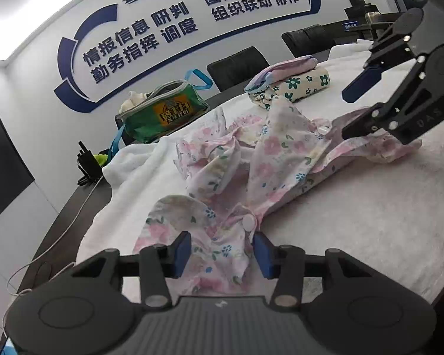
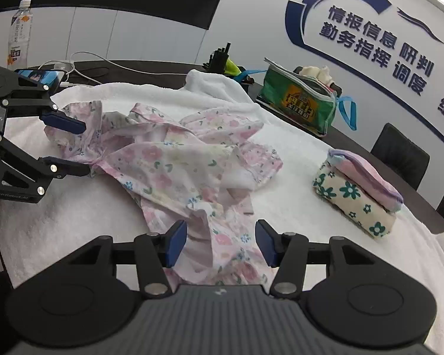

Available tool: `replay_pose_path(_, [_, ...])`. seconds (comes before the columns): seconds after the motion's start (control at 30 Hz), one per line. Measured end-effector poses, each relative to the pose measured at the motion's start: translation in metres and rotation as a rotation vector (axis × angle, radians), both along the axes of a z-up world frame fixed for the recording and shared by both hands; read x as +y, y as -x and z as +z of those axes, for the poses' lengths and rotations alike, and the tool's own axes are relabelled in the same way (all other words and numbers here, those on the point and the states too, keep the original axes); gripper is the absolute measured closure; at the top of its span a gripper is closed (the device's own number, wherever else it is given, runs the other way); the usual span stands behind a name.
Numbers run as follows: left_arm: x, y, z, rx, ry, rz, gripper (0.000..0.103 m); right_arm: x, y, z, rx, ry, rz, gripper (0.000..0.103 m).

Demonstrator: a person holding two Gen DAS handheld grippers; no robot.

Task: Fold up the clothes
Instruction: 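Lift a garment sleeve with the right gripper while the left gripper hovers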

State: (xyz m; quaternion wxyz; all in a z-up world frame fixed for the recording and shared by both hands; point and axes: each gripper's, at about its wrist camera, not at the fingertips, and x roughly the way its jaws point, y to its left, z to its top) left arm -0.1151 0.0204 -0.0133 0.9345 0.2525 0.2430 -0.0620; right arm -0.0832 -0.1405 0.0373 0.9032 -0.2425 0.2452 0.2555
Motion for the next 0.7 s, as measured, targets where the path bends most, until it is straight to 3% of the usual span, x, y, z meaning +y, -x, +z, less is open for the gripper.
replay_pose_path(0.1, [-0.001,0.001,0.003,0.004,0.031,-0.013,0.056,0.011,0.000,-0.005,-0.056,0.085,-0.018,0.051])
replay_pose_path(0.2, [-0.006,-0.002,0.003,0.014,0.074,-0.033,0.050,0.028,0.008,-0.017,-0.105,0.208,0.037,0.055])
replay_pose_path(0.23, [-0.009,-0.004,0.001,0.016,0.069,-0.038,0.050,0.033,0.008,-0.020,-0.099,0.227,0.045,0.063])
replay_pose_path(0.27, [-0.013,-0.007,-0.002,0.014,0.048,-0.027,0.050,0.036,0.007,-0.021,-0.092,0.239,0.046,0.090])
replay_pose_path(0.3, [-0.016,-0.009,-0.005,0.009,0.022,-0.012,0.050,0.039,0.006,-0.022,-0.089,0.247,0.043,0.102])
replay_pose_path(0.43, [-0.019,-0.008,-0.004,-0.024,0.002,0.039,0.050,0.029,0.021,0.019,-0.201,0.107,-0.002,0.102])
replay_pose_path(0.63, [-0.025,0.006,0.002,-0.154,-0.065,0.111,0.050,-0.002,0.040,0.070,-0.208,-0.114,-0.005,0.102])
replay_pose_path(0.7, [-0.021,0.012,0.006,-0.164,-0.050,0.123,0.050,-0.005,0.043,0.073,-0.217,-0.121,-0.015,0.102])
